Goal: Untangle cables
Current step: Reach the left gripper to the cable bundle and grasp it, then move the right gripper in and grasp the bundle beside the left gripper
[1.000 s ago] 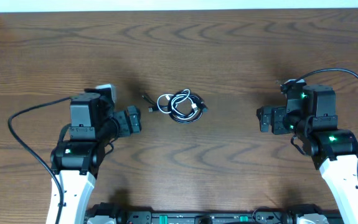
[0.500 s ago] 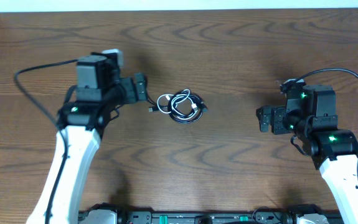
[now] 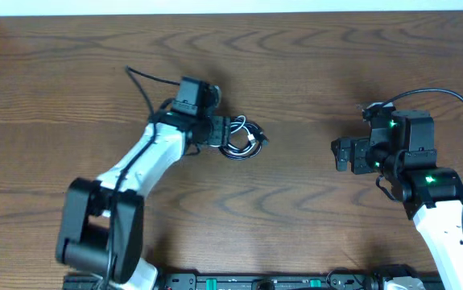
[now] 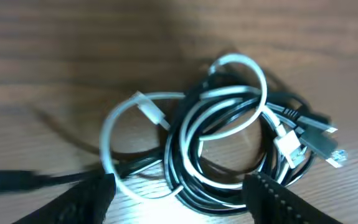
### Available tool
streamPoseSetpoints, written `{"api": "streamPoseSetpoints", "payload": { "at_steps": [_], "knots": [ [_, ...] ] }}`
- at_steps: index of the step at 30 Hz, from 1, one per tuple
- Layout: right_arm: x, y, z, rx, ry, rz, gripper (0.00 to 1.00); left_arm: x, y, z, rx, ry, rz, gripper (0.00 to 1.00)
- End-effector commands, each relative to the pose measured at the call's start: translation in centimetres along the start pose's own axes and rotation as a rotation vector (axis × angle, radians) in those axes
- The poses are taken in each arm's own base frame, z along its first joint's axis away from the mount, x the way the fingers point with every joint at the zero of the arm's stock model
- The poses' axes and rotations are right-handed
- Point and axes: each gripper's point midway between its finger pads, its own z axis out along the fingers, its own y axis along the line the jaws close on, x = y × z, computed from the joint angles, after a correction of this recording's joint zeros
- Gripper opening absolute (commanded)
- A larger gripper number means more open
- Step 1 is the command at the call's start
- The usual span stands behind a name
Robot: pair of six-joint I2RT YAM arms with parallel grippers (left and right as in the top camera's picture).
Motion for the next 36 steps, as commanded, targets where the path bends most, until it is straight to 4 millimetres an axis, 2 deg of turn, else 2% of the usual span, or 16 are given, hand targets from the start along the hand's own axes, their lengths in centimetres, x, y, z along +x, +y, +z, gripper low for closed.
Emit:
{"api": "streamPoseSetpoints", "payload": {
  "at_steps": [1, 9, 11, 12, 14, 16, 18, 22, 26, 30, 36],
  "knots": [
    [-0.6, 0.5, -0.3, -0.015, -0.015, -0.015, 0.99, 1.0, -0.4, 1.8, -0.006, 0.049, 0.022, 0.70],
    [-0.6, 0.5, -0.3, -0.015, -0.015, -0.016, 0.99, 3.4, -1.6, 4.0, -0.003, 0.133, 0.053, 0.70],
    [-0.6, 0.5, -0.3, -0.015, -0.015, -0.016, 0.99, 3.6, -2.1, 4.1, 0.007, 0.137, 0.060, 0.65],
    [-0.6, 0.5, -0.3, -0.015, -0.015, -0.015, 0.99, 4.0, -3.2, 4.1, 0.046, 0.152, 0.070, 0.57],
    [-0.6, 0.5, -0.3, -0.015, -0.015, -0.015, 0.99, 4.6, -4.6, 4.0, 0.103, 0.174, 0.077, 0.46],
    [-0.6, 0.5, -0.3, -0.015, -0.015, -0.015, 0.99, 5.1, -6.2, 3.7, 0.172, 0.192, 0.086, 0.28],
    [-0.6, 0.5, -0.3, -0.016, -0.015, -0.016, 0.99, 5.0, -7.0, 3.2, 0.218, 0.193, 0.085, 0.19],
    [-0.6, 0.6, -0.3, -0.023, -0.013, -0.016, 0.99, 4.3, -8.8, 1.3, 0.307, 0.164, 0.087, 0.11],
    [-0.2, 1.8, 0.2, -0.098, 0.011, -0.013, 0.88, 3.0, -11.1, -2.0, 0.414, 0.103, 0.113, 0.10],
    [0.6, 3.9, 1.3, -0.233, 0.071, 0.000, 0.85, 2.0, -12.1, -4.5, 0.453, 0.046, 0.116, 0.10],
    [2.3, 6.2, 3.9, -0.393, 0.177, 0.003, 0.82, 2.3, -11.9, -4.5, 0.449, 0.060, 0.084, 0.10]
  ]
}}
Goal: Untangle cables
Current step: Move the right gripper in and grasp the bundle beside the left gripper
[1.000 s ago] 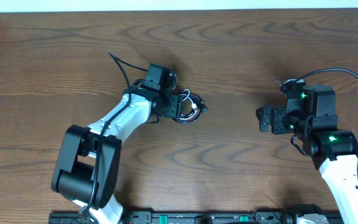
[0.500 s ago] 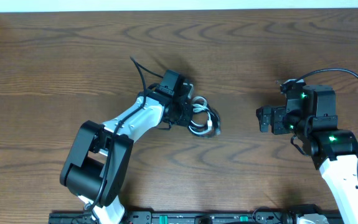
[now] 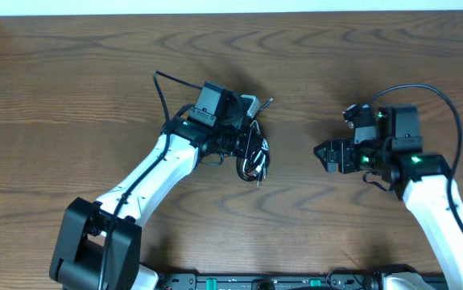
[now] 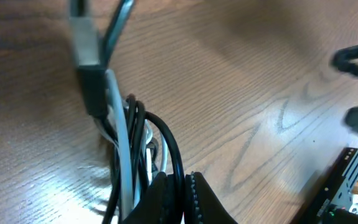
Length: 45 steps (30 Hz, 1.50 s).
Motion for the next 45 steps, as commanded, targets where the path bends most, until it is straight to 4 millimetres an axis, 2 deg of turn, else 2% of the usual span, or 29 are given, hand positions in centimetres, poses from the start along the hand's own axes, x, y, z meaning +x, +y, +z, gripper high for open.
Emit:
{"api": "streamPoseSetpoints", "payload": {
  "at_steps": [1, 4, 6, 7, 8, 10, 13, 16, 20, 22, 25, 27, 29, 31, 32, 34, 35, 38, 42, 43, 45],
  "knots": [
    [0.5, 2.4, 1.9, -0.144, 0.060, -0.033, 0.83, 0.3, -0.4, 0.0, 0.021, 0.009, -0.015, 0.10],
    [1.2, 2.7, 3.4, -0.158, 0.102, -0.040, 0.86, 0.5, 1.0, 0.0, -0.054, 0.006, -0.024, 0.10],
    [1.5, 3.0, 4.4, -0.168, 0.123, -0.052, 0.88, 0.7, 3.0, -0.1, -0.165, 0.003, -0.035, 0.17],
    [1.8, 3.5, 5.1, -0.178, 0.137, -0.068, 0.90, 1.0, 4.4, -0.3, -0.242, 0.008, -0.045, 0.27],
    [2.0, 4.2, 5.8, -0.190, 0.147, -0.092, 0.93, 1.5, 5.6, -0.4, -0.304, 0.025, -0.055, 0.43],
    [2.0, 4.9, 6.4, -0.203, 0.145, -0.119, 0.95, 2.2, 6.2, -0.4, -0.332, 0.053, -0.060, 0.54],
    [1.2, 6.9, 7.1, -0.237, 0.101, -0.195, 0.94, 3.5, 7.0, -0.2, -0.359, 0.105, -0.074, 0.56],
    [0.2, 8.1, 7.6, -0.225, 0.049, -0.252, 0.88, 4.1, 7.7, 0.5, -0.373, 0.134, -0.086, 0.55],
    [-0.6, 8.9, 8.3, -0.158, 0.005, -0.249, 0.88, 5.3, 10.1, 1.2, -0.470, 0.180, -0.100, 0.56],
    [-0.5, 9.1, 8.6, -0.131, -0.001, -0.258, 0.83, 5.8, 10.9, 1.8, -0.489, 0.205, -0.108, 0.56],
    [-0.2, 9.6, 9.3, -0.130, 0.006, -0.261, 0.76, 6.2, 11.6, 2.7, -0.493, 0.223, -0.115, 0.55],
    [0.1, 9.5, 9.9, -0.129, 0.018, -0.225, 0.75, 6.3, 11.9, 3.1, -0.493, 0.224, -0.115, 0.46],
    [0.2, 9.3, 10.7, -0.128, 0.028, -0.172, 0.74, 6.4, 12.0, 3.4, -0.493, 0.229, -0.117, 0.27],
    [0.5, 9.2, 11.4, -0.136, 0.041, -0.148, 0.73, 6.4, 11.8, 3.5, -0.478, 0.230, -0.119, 0.12],
    [0.7, 9.2, 11.6, -0.139, 0.047, -0.142, 0.73, 6.4, 11.5, 3.7, -0.458, 0.229, -0.121, 0.09],
    [0.8, 9.4, 12.0, -0.156, 0.055, -0.137, 0.72, 6.3, 11.1, 3.8, -0.435, 0.229, -0.122, 0.08],
    [1.2, 9.5, 12.4, -0.170, 0.069, -0.130, 0.71, 6.4, 10.4, 4.1, -0.390, 0.235, -0.129, 0.08],
    [1.7, 9.3, 12.9, -0.168, 0.095, -0.070, 0.64, 6.4, 9.8, 4.2, -0.359, 0.236, -0.132, 0.08],
    [2.3, 10.3, 12.8, -0.233, 0.127, -0.035, 0.62, 6.1, 9.1, 4.0, -0.331, 0.229, -0.131, 0.08],
    [2.3, 10.4, 12.7, -0.240, 0.130, -0.034, 0.59, 6.0, 8.7, 4.0, -0.311, 0.226, -0.132, 0.07],
    [2.6, 10.3, 12.7, -0.233, 0.141, -0.030, 0.45, 5.6, 8.3, 3.7, -0.299, 0.211, -0.130, 0.08]
  ]
}}
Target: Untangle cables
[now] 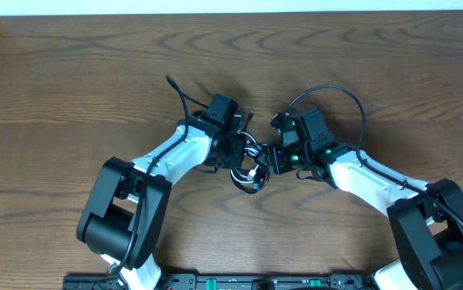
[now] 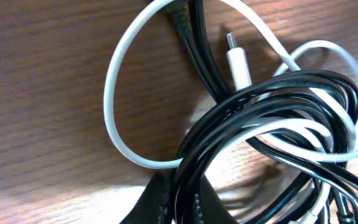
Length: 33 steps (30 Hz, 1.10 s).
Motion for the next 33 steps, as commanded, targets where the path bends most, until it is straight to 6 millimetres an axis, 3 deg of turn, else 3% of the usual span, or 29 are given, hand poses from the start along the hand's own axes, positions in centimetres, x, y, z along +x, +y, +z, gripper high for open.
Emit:
{"api": "streamPoseSetpoints", "payload": {
  "at_steps": [1, 3, 9, 13, 15, 18, 20, 23, 24, 28, 31, 33],
  "knots": [
    [0.1, 1.0, 0.1, -0.040, 0.018, 0.014, 0.42, 0.2, -1.1, -0.7, 0.055, -0.005, 0.000, 0.08],
    [0.3, 0.9, 0.1, -0.034, 0.026, 0.019, 0.33, -0.2, -1.4, -1.6, 0.063, -0.034, 0.007, 0.08],
    [1.8, 0.4, 0.0, -0.014, 0.085, 0.050, 0.28, -1.4, -2.9, -4.4, 0.108, -0.117, 0.025, 0.08],
    [1.7, 0.4, 0.0, -0.014, 0.082, 0.048, 0.06, -1.4, -3.0, -4.9, 0.116, -0.123, -0.006, 0.08],
    [1.6, -0.3, 0.0, 0.023, 0.072, 0.050, 0.01, -1.2, -3.0, -4.8, 0.113, -0.116, -0.008, 0.08],
    [1.1, -2.0, -0.3, 0.097, 0.048, 0.064, 0.01, -0.3, -1.8, -4.6, 0.051, -0.082, -0.025, 0.08],
    [0.2, -3.8, -1.3, 0.122, 0.017, 0.111, 0.01, 0.8, -0.1, -4.6, -0.038, -0.048, -0.042, 0.08],
    [-0.4, -5.8, -2.4, 0.148, -0.007, 0.166, 0.01, 1.6, 1.0, -4.6, -0.102, -0.020, -0.052, 0.07],
    [-0.6, -7.4, -3.4, 0.170, -0.018, 0.212, 0.01, 1.8, 1.2, -4.6, -0.112, -0.013, -0.054, 0.07],
    [-0.1, -11.0, -5.4, 0.218, -0.019, 0.334, 0.01, 1.6, 1.1, -4.6, -0.102, -0.019, -0.051, 0.08],
    [1.1, -12.3, -6.2, 0.251, 0.012, 0.395, 0.05, 1.2, 0.1, -4.6, -0.049, -0.032, -0.045, 0.08],
    [1.6, -12.8, -6.5, 0.263, 0.028, 0.419, 0.19, 0.6, -0.6, -4.6, -0.007, -0.052, -0.037, 0.07]
  ]
}}
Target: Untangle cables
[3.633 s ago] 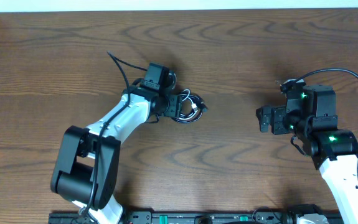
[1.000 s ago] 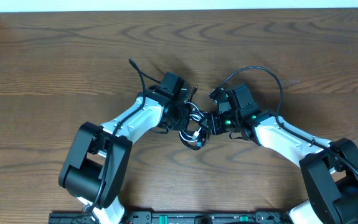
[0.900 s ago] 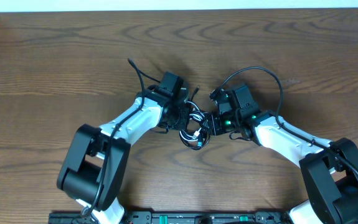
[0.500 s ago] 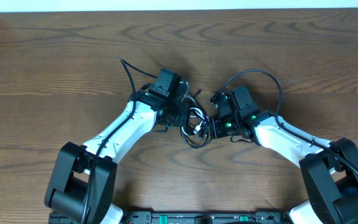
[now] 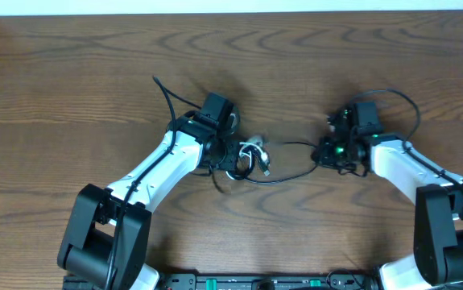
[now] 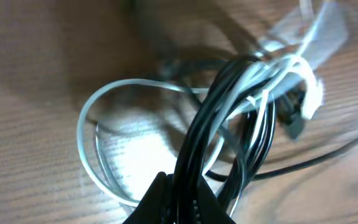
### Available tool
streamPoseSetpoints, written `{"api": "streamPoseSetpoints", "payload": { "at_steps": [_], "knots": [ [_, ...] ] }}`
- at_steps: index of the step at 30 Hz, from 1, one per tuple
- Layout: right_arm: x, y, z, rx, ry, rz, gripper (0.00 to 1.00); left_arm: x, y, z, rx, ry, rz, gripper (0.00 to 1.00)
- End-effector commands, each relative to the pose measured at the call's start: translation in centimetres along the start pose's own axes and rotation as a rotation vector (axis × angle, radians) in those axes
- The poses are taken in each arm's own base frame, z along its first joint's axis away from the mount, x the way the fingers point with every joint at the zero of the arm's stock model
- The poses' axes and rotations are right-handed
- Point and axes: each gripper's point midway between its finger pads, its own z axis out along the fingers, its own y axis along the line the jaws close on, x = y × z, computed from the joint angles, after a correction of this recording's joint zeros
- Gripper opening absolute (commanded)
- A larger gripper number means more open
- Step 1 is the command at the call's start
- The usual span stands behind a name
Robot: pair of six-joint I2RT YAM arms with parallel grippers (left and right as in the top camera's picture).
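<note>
A tangle of black and white cables lies on the wooden table near its middle. My left gripper is at the tangle's left side. In the left wrist view my left gripper is shut on several black strands of the bundle, and a thin white loop hangs out to the left. One black strand runs out of the tangle rightwards to my right gripper, which appears shut on its end. White plugs show blurred at the bundle's far side.
The left arm's own black lead sticks up behind its wrist, and the right arm's lead loops over its wrist. A black rail runs along the table's front edge. A pale strip borders the far edge.
My right gripper was against the tangle's right side; it is now well to the right, with a black strand stretched between it and the tangle. The left gripper still holds the bundle.
My left gripper stood open over the coiled tangle, the right arm far off to the right. Then the left was shut on the bundle and held it up. Then both grippers met at the tangle. Now the right is apart with a black strand drawn out.
</note>
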Motion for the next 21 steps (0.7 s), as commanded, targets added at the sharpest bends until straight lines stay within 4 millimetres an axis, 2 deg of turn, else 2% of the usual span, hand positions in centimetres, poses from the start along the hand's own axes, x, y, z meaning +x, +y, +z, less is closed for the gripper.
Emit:
{"api": "streamPoseSetpoints", "payload": {
  "at_steps": [1, 4, 9, 12, 16, 18, 20, 21],
  "knots": [
    [-0.8, -0.5, -0.8, 0.022, -0.029, 0.007, 0.21, -0.3, -0.9, -0.3, 0.056, -0.019, 0.011, 0.07],
    [-0.8, 1.1, -0.8, -0.066, -0.020, -0.050, 0.30, -0.5, -2.3, -0.5, 0.129, -0.022, 0.025, 0.08],
    [-0.9, 6.9, -2.0, -0.383, -0.026, -0.214, 0.43, -0.8, -5.2, -1.1, 0.295, -0.036, 0.125, 0.07],
    [-0.3, 8.8, -2.3, -0.462, -0.008, -0.249, 0.42, -1.2, -6.3, -1.5, 0.357, -0.052, 0.146, 0.08],
    [1.3, 10.7, -1.8, -0.488, 0.024, -0.335, 0.42, -1.6, -7.7, -2.1, 0.440, -0.071, 0.167, 0.08],
    [1.9, 11.4, -1.5, -0.490, 0.033, -0.364, 0.38, -1.6, -7.7, -2.1, 0.439, -0.069, 0.166, 0.07],
    [2.0, 11.4, -1.1, -0.454, 0.028, -0.379, 0.16, -1.5, -7.7, -2.1, 0.439, -0.065, 0.165, 0.07],
    [1.8, 10.7, -0.4, -0.384, 0.016, -0.373, 0.04, -1.4, -7.6, -2.1, 0.437, -0.060, 0.163, 0.07]
  ]
}}
